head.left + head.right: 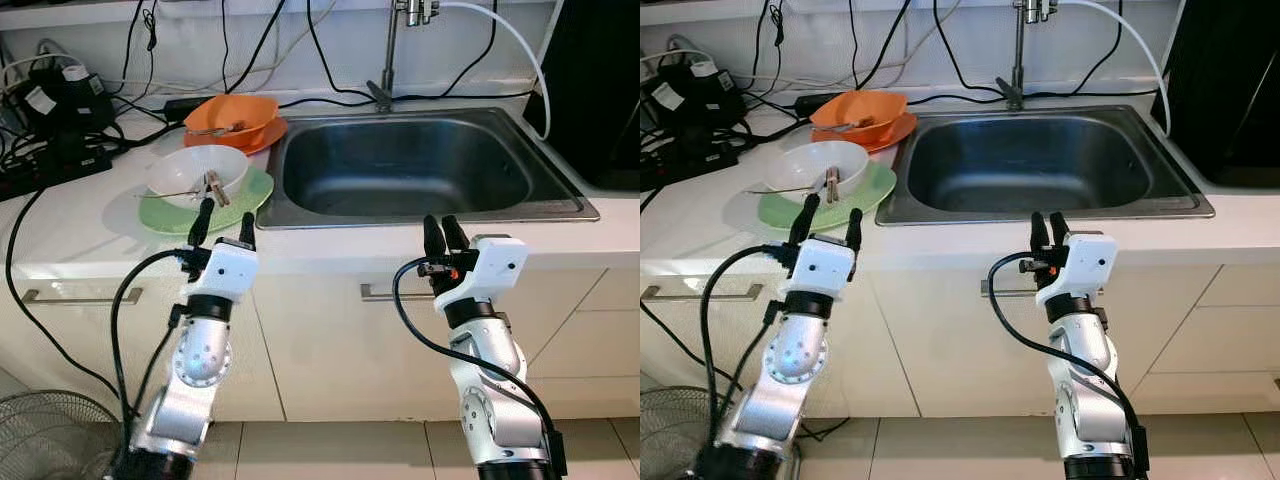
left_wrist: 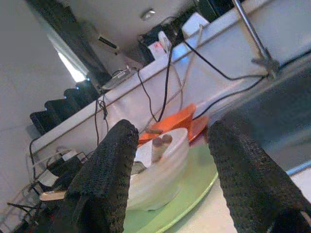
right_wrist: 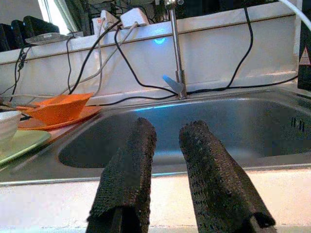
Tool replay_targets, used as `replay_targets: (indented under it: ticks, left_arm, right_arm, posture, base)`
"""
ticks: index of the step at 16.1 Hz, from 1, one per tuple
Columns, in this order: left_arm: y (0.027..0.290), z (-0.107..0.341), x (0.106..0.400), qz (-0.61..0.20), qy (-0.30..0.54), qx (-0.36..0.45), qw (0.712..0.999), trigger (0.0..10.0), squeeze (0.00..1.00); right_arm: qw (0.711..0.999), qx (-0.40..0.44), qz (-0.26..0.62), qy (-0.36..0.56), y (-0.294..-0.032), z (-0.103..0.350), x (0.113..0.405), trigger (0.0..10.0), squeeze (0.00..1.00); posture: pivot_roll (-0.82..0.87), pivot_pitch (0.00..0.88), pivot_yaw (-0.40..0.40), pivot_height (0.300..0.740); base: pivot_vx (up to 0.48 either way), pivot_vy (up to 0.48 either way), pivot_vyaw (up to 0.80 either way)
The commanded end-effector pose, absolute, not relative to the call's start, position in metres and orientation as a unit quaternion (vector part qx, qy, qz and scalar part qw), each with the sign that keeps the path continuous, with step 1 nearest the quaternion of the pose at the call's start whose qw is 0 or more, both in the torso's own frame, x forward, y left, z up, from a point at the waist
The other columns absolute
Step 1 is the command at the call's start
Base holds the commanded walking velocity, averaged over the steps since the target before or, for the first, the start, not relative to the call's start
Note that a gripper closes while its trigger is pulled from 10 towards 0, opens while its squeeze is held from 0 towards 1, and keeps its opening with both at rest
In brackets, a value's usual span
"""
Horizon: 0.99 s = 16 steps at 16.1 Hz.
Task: Kitchen organization
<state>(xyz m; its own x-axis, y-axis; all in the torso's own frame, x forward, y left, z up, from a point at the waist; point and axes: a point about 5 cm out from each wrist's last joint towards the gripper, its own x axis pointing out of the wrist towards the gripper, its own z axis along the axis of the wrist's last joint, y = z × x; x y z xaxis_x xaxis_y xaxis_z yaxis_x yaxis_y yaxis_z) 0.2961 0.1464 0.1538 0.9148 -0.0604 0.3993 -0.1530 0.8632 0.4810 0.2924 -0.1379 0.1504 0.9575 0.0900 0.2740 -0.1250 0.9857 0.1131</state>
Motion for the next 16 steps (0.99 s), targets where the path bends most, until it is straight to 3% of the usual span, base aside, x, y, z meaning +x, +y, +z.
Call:
replay_targets:
  ticks: [1, 6, 16]
  left_arm:
    - [0.149, 0.156, 0.299, 0.032, -0.21, 0.268, 0.94, 10.0, 0.0]
    - [0.162, 0.158, 0.307, 0.043, -0.206, 0.295, 0.932, 10.0, 0.0]
    - [0.156, 0.173, 0.336, 0.016, -0.219, 0.352, 0.91, 10.0, 0.0]
  right_arm:
    - [0.986, 0.068, 0.063, -0.136, -0.134, 0.153, 0.296, 10.0, 0.0]
    - [0.986, 0.07, 0.063, -0.138, -0.133, 0.154, 0.296, 10.0, 0.0]
    - [0.986, 0.068, 0.062, -0.139, -0.134, 0.154, 0.296, 10.0, 0.0]
  posture:
    - [0.01, 0.0, 0.082, 0.74]
    - [0.02, 0.0, 0.082, 0.74]
    - [0.0, 0.0, 0.077, 0.74]
  base:
    - [0.0, 0.0, 0.0]
    - [0.0, 0.0, 0.0]
    - [0.0, 0.0, 0.0]
